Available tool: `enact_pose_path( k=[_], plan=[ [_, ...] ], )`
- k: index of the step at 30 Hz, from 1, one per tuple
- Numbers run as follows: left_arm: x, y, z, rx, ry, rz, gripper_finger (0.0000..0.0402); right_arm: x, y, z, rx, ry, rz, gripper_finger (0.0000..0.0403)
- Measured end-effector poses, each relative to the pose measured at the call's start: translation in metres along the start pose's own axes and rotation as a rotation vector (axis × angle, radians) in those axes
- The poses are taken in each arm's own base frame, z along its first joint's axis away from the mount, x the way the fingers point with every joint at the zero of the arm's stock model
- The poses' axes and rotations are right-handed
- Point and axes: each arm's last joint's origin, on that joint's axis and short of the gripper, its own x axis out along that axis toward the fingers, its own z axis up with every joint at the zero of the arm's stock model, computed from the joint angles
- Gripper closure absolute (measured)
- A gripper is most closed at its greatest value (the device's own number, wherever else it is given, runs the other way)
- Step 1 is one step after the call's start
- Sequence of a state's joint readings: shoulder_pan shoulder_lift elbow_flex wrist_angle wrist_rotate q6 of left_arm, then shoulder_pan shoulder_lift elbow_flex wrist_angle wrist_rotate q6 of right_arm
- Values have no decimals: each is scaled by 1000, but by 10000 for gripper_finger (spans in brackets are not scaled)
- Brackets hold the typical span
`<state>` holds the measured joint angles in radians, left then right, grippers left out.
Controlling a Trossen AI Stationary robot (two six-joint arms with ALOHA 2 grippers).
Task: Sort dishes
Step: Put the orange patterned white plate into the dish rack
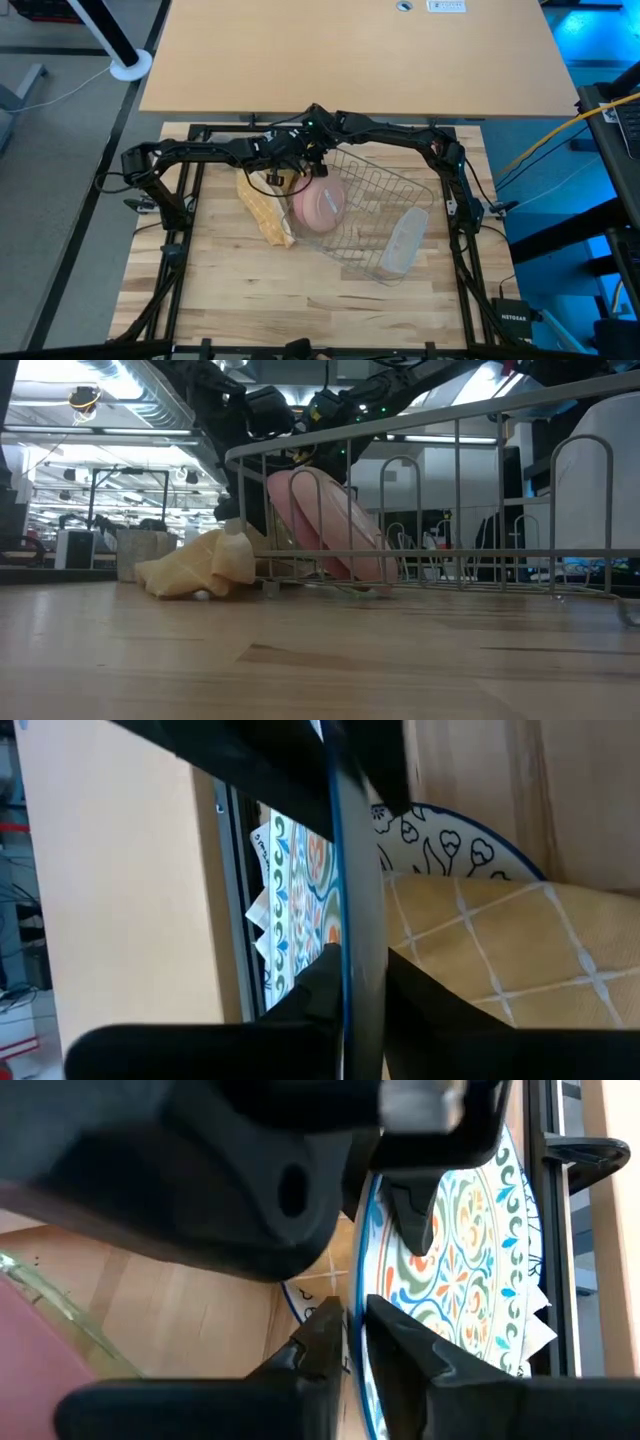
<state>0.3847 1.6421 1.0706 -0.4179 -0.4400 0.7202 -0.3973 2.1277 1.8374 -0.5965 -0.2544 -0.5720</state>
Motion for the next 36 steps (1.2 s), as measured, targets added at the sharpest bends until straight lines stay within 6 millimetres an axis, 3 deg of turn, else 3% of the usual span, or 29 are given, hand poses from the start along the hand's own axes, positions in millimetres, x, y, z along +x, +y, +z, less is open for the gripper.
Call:
enact_pose_path(
  k=[13, 28, 32, 36],
  plan=[
    [-3, -5, 6, -46, -23, 4, 370, -4, -2, -1, 32, 66, -88, 240],
    [-38, -16, 6, -186, -4, 18, 370, -40, 1, 4, 21, 147, -180, 233],
    [-56, -12, 6, -271, -56, 38, 370, -52, 1, 6, 20, 174, -224, 233],
    [-79, -4, 0, -356, -107, 75, 370, -76, 5, 10, 17, 197, -268, 233]
  ],
)
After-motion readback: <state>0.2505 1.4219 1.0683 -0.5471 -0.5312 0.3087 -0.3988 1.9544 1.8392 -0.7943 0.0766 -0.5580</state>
